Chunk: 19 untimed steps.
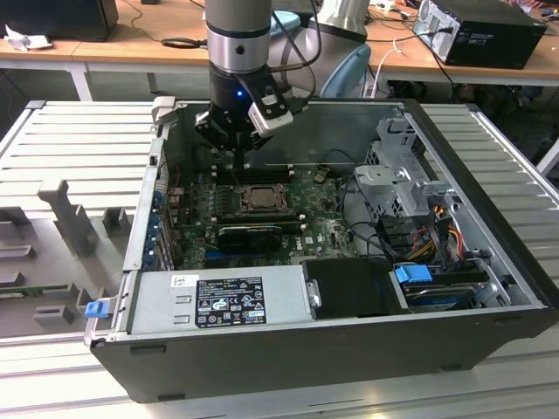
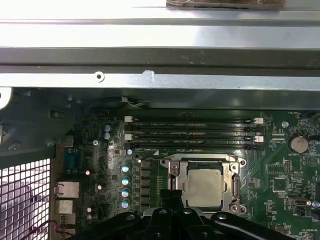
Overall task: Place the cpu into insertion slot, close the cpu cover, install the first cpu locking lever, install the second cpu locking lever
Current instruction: 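Install the first cpu locking lever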
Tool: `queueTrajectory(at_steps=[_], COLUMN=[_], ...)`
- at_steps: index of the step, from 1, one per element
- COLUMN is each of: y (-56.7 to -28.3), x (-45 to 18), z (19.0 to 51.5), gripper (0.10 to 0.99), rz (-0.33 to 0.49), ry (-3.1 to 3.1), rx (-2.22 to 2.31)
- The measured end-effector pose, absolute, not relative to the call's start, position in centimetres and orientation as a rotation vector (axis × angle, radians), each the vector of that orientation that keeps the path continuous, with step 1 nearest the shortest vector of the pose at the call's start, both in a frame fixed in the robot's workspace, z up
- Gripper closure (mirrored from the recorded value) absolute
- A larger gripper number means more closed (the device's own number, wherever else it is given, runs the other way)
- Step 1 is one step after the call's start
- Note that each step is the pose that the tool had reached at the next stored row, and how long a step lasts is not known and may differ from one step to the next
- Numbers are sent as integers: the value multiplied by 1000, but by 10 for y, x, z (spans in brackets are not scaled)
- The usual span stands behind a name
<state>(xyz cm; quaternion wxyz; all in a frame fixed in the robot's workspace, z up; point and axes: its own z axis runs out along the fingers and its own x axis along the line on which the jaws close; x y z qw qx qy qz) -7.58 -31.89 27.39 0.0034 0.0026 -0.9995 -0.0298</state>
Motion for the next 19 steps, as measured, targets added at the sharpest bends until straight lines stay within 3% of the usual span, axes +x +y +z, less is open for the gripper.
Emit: queueTrajectory(at_steps=[19], y=[-318], x=[-107], z=[266], gripper=[980], rz=[-94], ry=[-3133], rx=[8])
